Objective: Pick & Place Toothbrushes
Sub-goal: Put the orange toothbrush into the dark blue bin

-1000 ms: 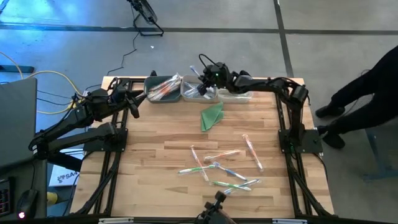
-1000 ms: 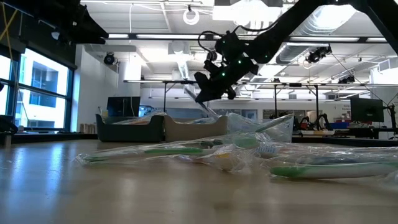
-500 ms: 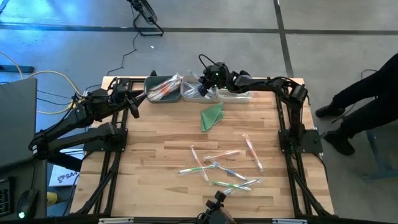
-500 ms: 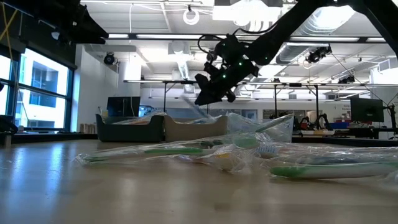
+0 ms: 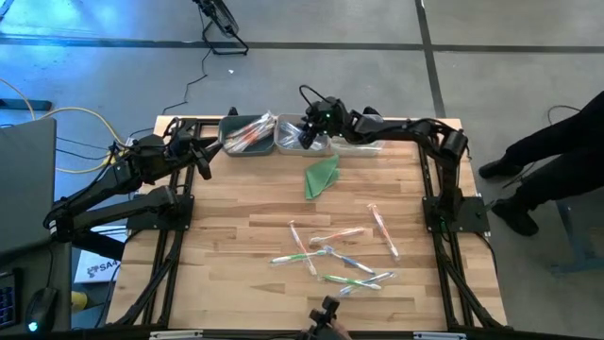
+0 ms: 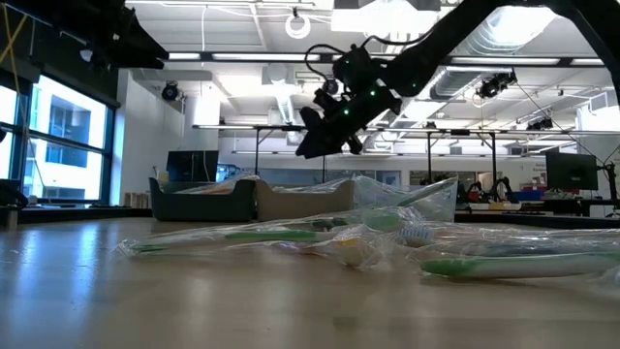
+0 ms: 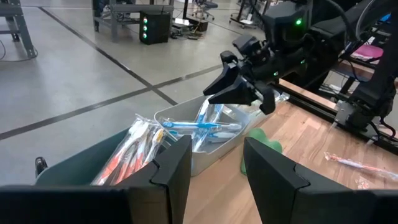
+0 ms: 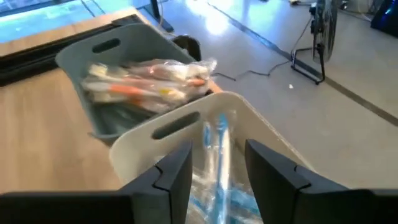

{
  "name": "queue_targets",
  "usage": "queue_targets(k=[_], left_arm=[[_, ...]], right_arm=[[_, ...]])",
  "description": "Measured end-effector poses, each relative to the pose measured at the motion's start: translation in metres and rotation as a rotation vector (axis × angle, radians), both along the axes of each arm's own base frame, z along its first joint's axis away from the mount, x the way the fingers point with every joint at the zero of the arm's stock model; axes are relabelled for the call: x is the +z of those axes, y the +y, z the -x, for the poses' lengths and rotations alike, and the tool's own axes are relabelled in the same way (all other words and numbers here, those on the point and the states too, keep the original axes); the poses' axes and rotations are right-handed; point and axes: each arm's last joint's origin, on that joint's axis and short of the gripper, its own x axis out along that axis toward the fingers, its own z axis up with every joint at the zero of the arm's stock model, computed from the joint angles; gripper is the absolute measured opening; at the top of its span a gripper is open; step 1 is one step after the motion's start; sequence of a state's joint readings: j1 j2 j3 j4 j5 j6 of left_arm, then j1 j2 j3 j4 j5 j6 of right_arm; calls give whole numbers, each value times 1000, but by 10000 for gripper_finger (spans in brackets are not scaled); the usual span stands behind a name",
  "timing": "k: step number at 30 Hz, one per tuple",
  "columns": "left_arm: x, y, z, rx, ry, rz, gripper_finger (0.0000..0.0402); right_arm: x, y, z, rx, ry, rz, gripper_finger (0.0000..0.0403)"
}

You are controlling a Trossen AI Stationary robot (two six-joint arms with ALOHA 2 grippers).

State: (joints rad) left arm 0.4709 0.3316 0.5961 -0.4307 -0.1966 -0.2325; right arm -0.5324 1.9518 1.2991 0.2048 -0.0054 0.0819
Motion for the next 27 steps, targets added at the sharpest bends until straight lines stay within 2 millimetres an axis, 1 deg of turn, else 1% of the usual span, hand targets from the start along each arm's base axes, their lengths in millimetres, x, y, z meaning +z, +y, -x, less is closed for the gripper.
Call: queue_targets(k=[5, 10, 21, 24, 27], left_arm=[[-3, 0, 1, 0, 27, 14, 143], [-5, 0, 1, -1, 45, 24, 143], [-5, 0, 1, -1, 45, 24, 143], [-5, 0, 1, -1, 45, 24, 143], [-5, 0, 1, 0, 45, 23, 143]], right_arm=[[14, 11, -2, 22, -25, 15, 132], [36, 25, -1, 46, -68, 40, 121], [84, 51, 9, 93, -169, 91, 104], [92, 57, 10, 105, -188, 100, 101], [92, 59, 10, 110, -185, 97, 100]])
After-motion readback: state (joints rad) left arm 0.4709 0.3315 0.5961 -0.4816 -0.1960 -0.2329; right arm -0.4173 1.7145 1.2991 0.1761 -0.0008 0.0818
